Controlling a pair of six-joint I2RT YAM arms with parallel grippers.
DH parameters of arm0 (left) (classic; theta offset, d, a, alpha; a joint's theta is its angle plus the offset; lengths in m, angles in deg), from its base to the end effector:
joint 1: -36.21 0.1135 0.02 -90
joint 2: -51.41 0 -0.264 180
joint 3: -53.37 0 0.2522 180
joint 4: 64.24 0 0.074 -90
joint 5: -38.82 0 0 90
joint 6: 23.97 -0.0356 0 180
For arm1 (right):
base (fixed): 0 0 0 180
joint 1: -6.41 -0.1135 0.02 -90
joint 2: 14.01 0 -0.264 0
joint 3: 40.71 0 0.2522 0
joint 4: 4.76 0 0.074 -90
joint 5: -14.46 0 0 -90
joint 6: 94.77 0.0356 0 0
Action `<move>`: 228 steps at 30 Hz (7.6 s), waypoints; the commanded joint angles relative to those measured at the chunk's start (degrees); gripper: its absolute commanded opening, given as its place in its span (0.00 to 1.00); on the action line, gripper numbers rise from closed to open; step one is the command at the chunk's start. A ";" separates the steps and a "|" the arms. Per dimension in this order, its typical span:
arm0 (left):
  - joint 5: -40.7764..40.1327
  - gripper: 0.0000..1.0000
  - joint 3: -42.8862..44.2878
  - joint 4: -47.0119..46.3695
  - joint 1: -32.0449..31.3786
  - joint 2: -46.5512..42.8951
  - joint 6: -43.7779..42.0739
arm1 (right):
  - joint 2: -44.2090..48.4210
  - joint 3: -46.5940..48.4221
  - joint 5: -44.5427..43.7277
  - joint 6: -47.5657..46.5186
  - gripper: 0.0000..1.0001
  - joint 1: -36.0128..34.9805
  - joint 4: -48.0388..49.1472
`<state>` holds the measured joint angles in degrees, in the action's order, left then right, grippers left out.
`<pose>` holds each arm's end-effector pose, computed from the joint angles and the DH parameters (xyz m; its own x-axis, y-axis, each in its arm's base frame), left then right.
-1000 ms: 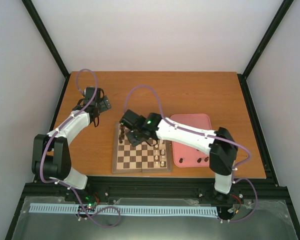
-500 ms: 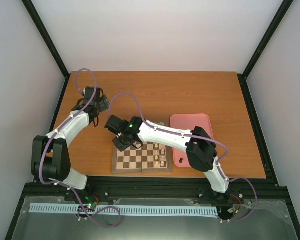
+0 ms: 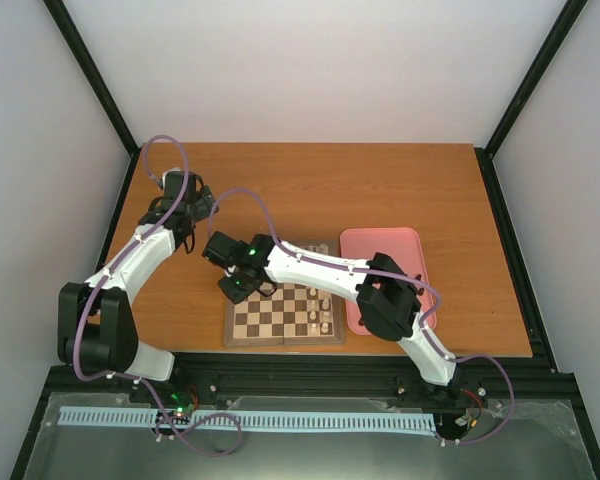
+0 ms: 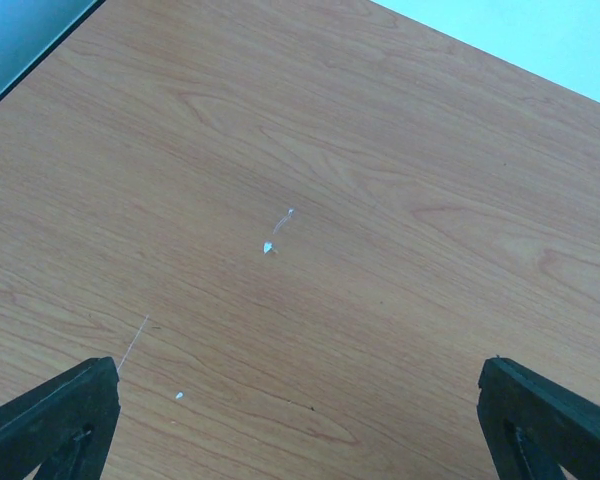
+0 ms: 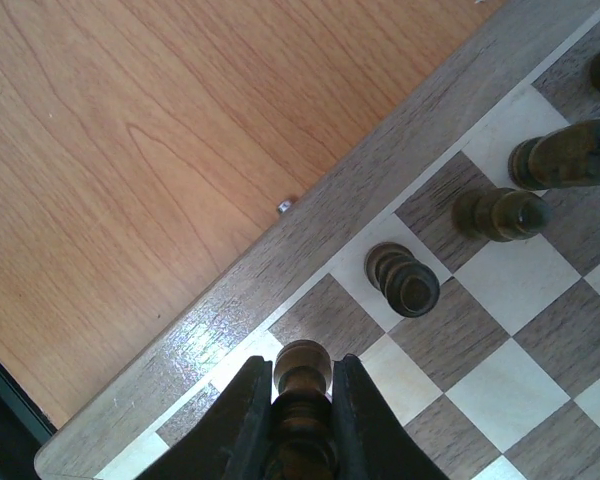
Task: Set up the chess pieces on the board
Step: Place the chess piece on the chessboard, then pick up the chess piece from the storage box, then place the chess piece on the chessboard.
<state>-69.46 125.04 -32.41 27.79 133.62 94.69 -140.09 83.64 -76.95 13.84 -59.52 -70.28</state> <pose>0.3101 -0.0346 0.2563 -0.5417 -0.3802 -0.7497 -0.3989 0.9013 -0.1689 0.1925 0.4287 0.2182 -0.6465 -0.6651 -0.3737 -0.7413 0.6634 0.1019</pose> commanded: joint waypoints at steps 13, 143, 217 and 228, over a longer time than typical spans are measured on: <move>-1.07 1.00 1.05 0.04 -0.29 0.20 0.34 | -1.05 -0.72 -1.76 0.31 0.09 -0.97 1.32; -0.41 1.00 2.13 -0.51 -2.21 4.04 -0.54 | 59.38 -70.44 -11.20 26.02 0.52 26.55 -4.68; -1.41 1.00 3.52 0.44 -2.21 6.02 -0.89 | 46.63 -42.05 -13.63 16.40 0.06 18.27 -9.51; -1.58 1.00 3.96 0.88 -2.21 6.94 -0.87 | 24.91 -18.88 -9.34 9.34 0.06 2.54 -7.34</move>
<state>-70.36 126.62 -32.39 25.86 140.13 94.63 -110.76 60.21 -88.73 26.37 -53.77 -78.44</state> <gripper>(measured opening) 0.998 0.146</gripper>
